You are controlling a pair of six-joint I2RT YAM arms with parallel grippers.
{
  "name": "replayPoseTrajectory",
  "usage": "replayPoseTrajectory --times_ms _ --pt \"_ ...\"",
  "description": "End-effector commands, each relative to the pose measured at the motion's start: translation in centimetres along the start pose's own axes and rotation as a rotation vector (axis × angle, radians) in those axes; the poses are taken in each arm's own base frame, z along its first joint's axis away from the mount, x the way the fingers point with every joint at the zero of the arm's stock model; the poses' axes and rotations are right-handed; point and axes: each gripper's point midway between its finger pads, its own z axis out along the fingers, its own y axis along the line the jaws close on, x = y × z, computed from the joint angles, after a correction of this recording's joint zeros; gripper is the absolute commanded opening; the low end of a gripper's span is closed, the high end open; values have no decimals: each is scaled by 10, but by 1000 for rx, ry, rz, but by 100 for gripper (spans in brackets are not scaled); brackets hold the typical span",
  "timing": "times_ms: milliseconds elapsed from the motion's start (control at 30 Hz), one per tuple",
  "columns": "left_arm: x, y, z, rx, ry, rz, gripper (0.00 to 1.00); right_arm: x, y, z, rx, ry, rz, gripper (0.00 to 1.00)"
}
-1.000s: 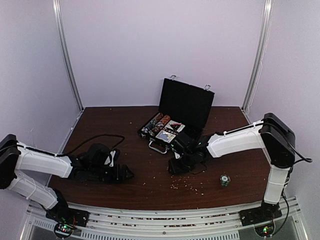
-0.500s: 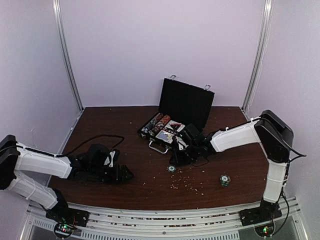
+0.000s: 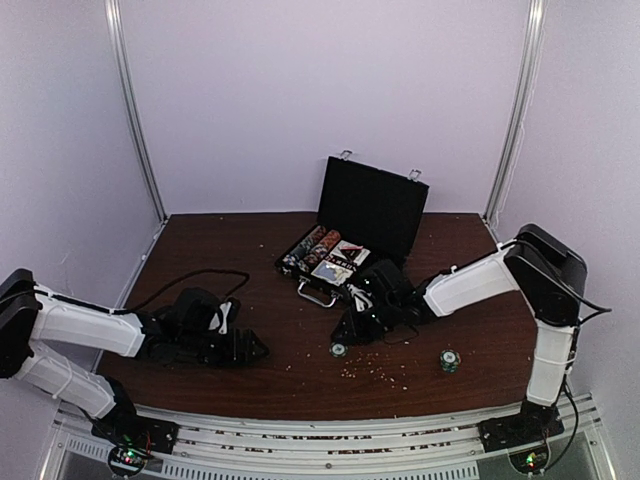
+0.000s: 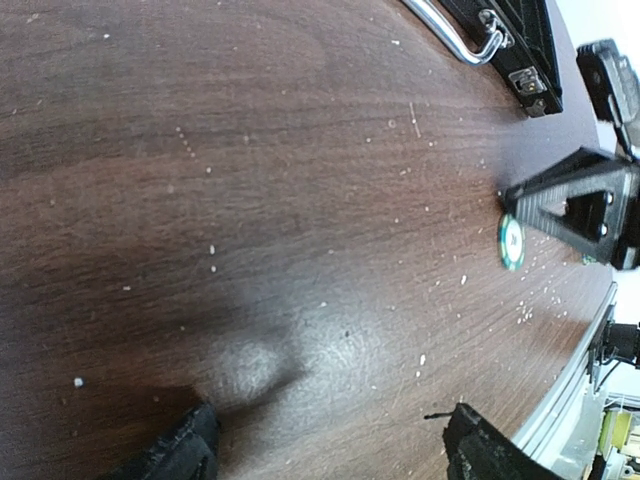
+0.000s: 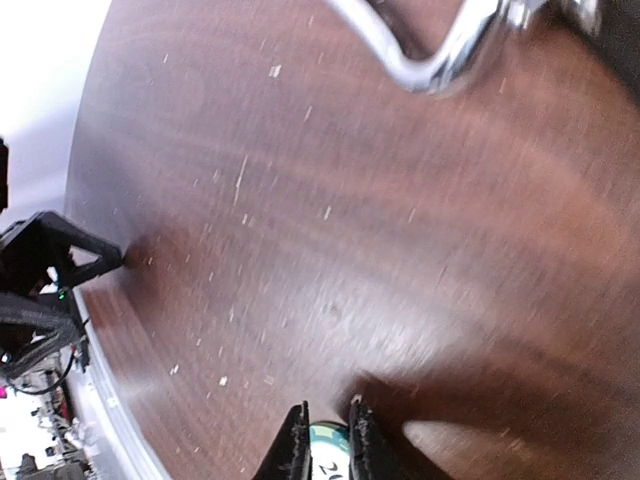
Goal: Pack up texas hold em set
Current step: Move the poker chip to the corner of the board.
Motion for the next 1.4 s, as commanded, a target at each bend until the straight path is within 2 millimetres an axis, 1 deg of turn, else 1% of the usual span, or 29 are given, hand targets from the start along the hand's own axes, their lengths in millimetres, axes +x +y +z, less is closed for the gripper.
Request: replayPoseTrajectory --times_ms 0,200,400,500,633,733,800,900,1000,1067,1133,1200,1233,1367 --pt "1 0 5 12 10 -5 80 60 -23 1 73 149 112 16" --pt "-1 -3 8 20 12 -2 80 90 -2 -2 36 200 128 16" --pt "0 -7 10 42 20 5 80 113 21 0 -21 243 140 15" --pt "1 -15 11 63 26 24 80 127 30 0 -28 278 139 15" --pt "2 -29 14 90 34 62 80 140 32 -8 -15 300 150 15" --pt "5 -44 19 131 44 88 80 136 35 -15 -13 277 148 15" --pt "6 -64 25 178 51 117 79 127 43 -18 -19 251 131 19" --pt "15 -94 38 228 85 181 77 110 57 -24 -39 196 105 26" --pt "26 -128 53 276 121 258 76 100 62 -35 -37 143 106 33" --pt "31 -142 67 288 138 291 73 97 61 -44 -26 107 120 35" --pt "32 -154 76 313 142 317 71 97 55 -53 -9 80 142 36" --pt "33 -162 87 327 148 340 68 103 45 -60 13 70 170 38" --pt "31 -169 92 339 147 354 66 107 41 -62 16 70 182 38" --pt "38 -178 108 359 175 390 57 115 32 -69 16 61 224 38"
